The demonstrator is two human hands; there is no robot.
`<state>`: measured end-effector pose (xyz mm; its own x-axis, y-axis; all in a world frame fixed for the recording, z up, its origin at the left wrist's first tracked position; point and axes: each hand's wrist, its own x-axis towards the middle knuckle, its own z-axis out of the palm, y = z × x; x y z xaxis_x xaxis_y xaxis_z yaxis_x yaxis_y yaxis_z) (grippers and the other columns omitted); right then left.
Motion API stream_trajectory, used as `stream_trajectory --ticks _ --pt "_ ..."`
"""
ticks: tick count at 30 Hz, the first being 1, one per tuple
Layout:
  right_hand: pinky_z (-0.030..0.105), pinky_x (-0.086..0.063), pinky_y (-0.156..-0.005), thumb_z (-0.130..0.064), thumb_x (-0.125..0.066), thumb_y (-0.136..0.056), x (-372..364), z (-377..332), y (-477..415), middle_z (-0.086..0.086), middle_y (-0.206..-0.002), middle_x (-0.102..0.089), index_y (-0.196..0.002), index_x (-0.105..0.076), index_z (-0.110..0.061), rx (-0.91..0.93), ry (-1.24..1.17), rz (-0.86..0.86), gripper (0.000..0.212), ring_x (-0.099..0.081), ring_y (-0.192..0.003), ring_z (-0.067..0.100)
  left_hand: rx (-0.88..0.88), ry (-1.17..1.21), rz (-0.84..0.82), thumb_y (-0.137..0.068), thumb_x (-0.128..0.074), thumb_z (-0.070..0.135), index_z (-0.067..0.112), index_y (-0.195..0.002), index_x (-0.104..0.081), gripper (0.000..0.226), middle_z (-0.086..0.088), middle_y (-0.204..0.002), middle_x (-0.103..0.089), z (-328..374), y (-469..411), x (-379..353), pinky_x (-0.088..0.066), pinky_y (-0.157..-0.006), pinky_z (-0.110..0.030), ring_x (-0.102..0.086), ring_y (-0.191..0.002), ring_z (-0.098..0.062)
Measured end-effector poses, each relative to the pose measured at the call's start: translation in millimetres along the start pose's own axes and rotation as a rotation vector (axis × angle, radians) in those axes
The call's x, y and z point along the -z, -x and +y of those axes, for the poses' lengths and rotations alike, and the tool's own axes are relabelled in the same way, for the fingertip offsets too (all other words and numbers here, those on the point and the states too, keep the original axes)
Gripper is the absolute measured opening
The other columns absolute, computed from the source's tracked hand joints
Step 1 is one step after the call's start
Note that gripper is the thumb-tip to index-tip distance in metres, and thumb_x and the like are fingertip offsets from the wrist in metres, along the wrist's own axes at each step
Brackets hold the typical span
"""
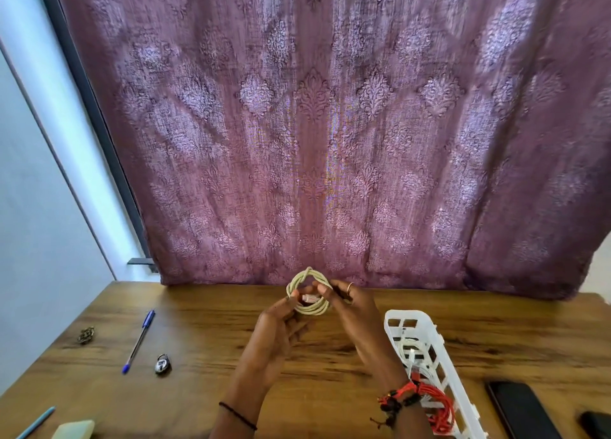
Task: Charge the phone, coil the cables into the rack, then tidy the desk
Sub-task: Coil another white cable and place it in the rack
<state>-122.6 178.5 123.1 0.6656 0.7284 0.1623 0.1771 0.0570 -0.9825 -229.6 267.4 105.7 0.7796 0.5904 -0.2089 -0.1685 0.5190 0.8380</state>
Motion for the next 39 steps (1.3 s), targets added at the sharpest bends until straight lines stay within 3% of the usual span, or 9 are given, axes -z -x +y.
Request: stream_trajectory --ticks 8,12,15,17,21,25,29,35,39 --pt "0.012 -0.046 -0.067 -0.016 -0.06 -0.089 7 7 -7 -0.013 -0.075 -0.07 -0.084 -0.066 -0.03 0.047 0.051 0.026 0.016 -0.061 -0.071 -0.007 0.004 0.168 -0.066 -0.076 -0.063 0.006 -0.002 -0.1 -0.067 0.026 -0.018 -0.105 -0.067 -8 -4 -3 -0.055 -0.084 -0.029 -0.068 -0.088 -0.017" --pt "0.017 -0.049 -0.075 -0.023 -0.072 -0.08 5 15 -12 -0.008 -0.093 -0.067 -0.104 -0.06 -0.024 0.067 0.143 0.138 0.027 -0.063 -0.084 0.004 -0.064 0.278 -0.028 -0.081 -0.054 -0.003 -0.006 -0.113 -0.061 0.032 -0.02 -0.113 -0.064 -19 -10 -11 -0.054 -0.085 -0.025 -0.067 -0.094 -0.018" --pt "0.009 -0.044 -0.063 -0.026 -0.079 -0.072 0 14 -11 -0.004 -0.082 -0.065 -0.097 -0.058 -0.018 -0.018 0.118 0.267 0.034 -0.061 -0.075 0.005 -0.106 0.335 0.039 -0.088 -0.045 -0.009 -0.008 -0.114 -0.058 0.029 -0.021 -0.109 -0.066 -23 -13 -18 -0.057 -0.076 -0.022 -0.068 -0.092 -0.019" --pt "0.016 -0.046 -0.066 -0.024 -0.08 -0.07 -5 16 -11 0.001 -0.081 -0.067 -0.092 -0.058 -0.016 -0.05 0.068 0.279 0.032 -0.063 -0.075 0.012 -0.13 0.33 0.058 -0.089 -0.042 -0.011 -0.005 -0.107 -0.06 0.027 -0.017 -0.1 -0.068 -22 -12 -23 -0.056 -0.069 -0.019 -0.07 -0.083 -0.016" --pt "0.034 -0.052 -0.076 -0.021 -0.083 -0.066 -7 22 -15 0.008 -0.085 -0.071 -0.088 -0.059 -0.02 -0.048 0.022 0.271 0.031 -0.067 -0.081 0.019 -0.114 0.304 -0.012 -0.082 -0.043 -0.009 -0.004 -0.106 -0.062 0.03 -0.017 -0.101 -0.069 -17 -7 -26 -0.055 -0.082 -0.024 -0.068 -0.087 -0.018" --pt "0.037 -0.052 -0.074 -0.019 -0.081 -0.068 0 22 -15 0.002 -0.076 -0.071 -0.075 -0.064 -0.023 -0.042 0.004 0.24 0.019 -0.067 -0.075 0.018 -0.096 0.173 -0.023 -0.084 -0.048 -0.002 -0.001 -0.108 -0.063 0.028 -0.013 -0.1 -0.07 -12 -3 -20 -0.046 -0.095 -0.034 -0.066 -0.091 -0.019" --pt "0.032 -0.052 -0.071 -0.02 -0.077 -0.074 4 15 -11 -0.004 -0.074 -0.069 -0.072 -0.061 -0.027 -0.012 0.017 0.216 0.018 -0.065 -0.072 0.013 -0.13 0.075 0.003 -0.081 -0.059 0.016 0.002 -0.106 -0.066 0.029 -0.012 -0.103 -0.071 -10 -2 -21 -0.052 -0.087 -0.026 -0.068 -0.092 -0.016" --pt "0.036 -0.054 -0.073 -0.03 -0.084 -0.063 5 22 -13 0.005 -0.083 -0.072 -0.088 -0.061 -0.017 -0.08 -0.086 0.28 0.036 -0.069 -0.08 0.019 -0.098 0.026 0.079 -0.089 -0.056 0.014 -0.003 -0.103 -0.068 0.024 -0.017 -0.104 -0.07 -13 -5 -18 -0.05 -0.089 -0.034 -0.066 -0.097 -0.022" --pt "0.028 -0.053 -0.068 -0.023 -0.085 -0.063 8 18 -13 0.005 -0.085 -0.072 -0.092 -0.063 -0.011 -0.128 -0.171 0.289 0.039 -0.068 -0.08 0.017 -0.062 0.018 0.034 -0.082 -0.062 0.013 0.003 -0.089 -0.073 0.017 -0.014 -0.095 -0.072 -16 -3 -17 -0.054 -0.074 -0.026 -0.069 -0.085 -0.015"
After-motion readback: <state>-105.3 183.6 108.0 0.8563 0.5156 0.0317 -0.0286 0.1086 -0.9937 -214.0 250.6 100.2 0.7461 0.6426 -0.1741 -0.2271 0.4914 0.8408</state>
